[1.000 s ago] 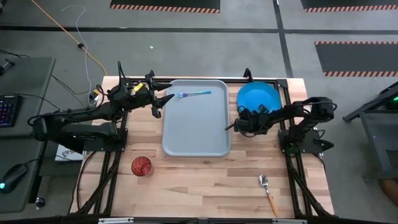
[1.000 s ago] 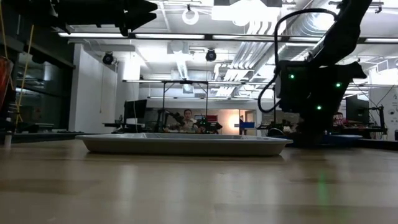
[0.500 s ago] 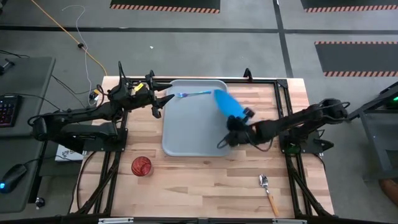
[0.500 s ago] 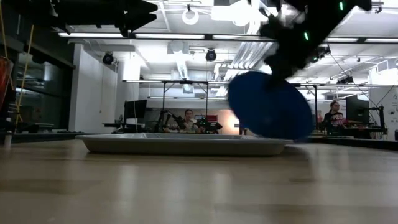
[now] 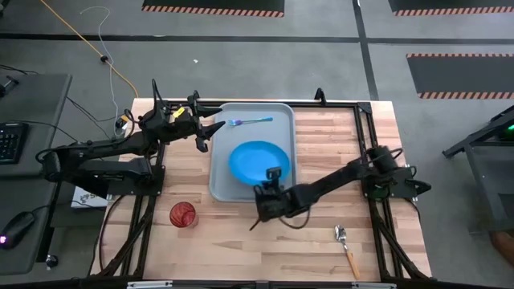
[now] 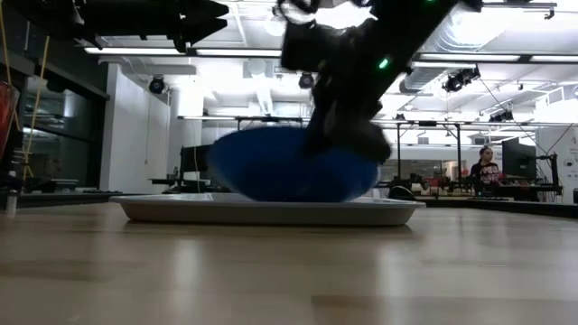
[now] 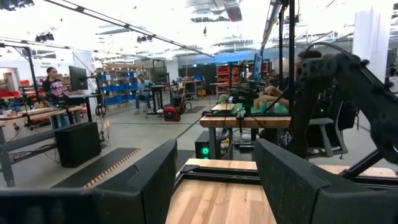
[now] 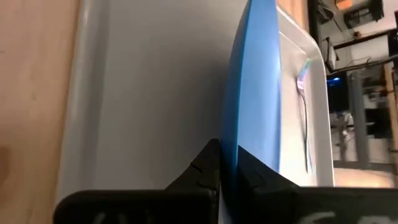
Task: Pick and place plate/cup/fork/spoon on tray
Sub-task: Put the blue plate on the gray serving tray to the left of the blue fork
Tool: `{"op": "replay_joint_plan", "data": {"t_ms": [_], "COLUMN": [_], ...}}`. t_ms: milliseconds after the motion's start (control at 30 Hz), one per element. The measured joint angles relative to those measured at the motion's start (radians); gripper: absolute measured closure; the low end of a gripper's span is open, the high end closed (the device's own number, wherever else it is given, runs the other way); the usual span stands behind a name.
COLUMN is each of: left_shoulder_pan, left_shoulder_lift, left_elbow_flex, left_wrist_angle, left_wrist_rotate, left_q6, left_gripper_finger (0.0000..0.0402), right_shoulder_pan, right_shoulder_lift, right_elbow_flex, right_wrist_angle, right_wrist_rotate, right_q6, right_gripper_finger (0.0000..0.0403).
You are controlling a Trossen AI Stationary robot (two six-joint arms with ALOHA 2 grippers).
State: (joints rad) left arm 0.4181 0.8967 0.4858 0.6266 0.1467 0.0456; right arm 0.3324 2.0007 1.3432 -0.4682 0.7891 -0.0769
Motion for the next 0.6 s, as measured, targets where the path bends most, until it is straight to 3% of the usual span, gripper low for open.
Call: {"op": "replay_joint_plan", "data": {"t_ms": [300, 600], "left_shoulder_pan": [0.000, 0.000], "left_shoulder_lift": [0.000, 0.000], "left_elbow_flex": [0.000, 0.000], "left_wrist_angle": [0.000, -0.001], "left_wrist_rotate": [0.000, 0.000], "left_q6": [0.000, 0.001], "left_gripper_finger": [0.0197, 0.0197], "right_shoulder_pan": [-0.073, -0.124], "right_shoulder_lift": [0.141, 0.163], "right_elbow_flex": [0.092, 0.094], "right_wrist_angle": [0.004, 0.080], "right_wrist_rotate": [-0.022, -0.086], "right_q6": [-0.107, -0.104], "right_gripper_finger": [0.0403, 0.0402]}}
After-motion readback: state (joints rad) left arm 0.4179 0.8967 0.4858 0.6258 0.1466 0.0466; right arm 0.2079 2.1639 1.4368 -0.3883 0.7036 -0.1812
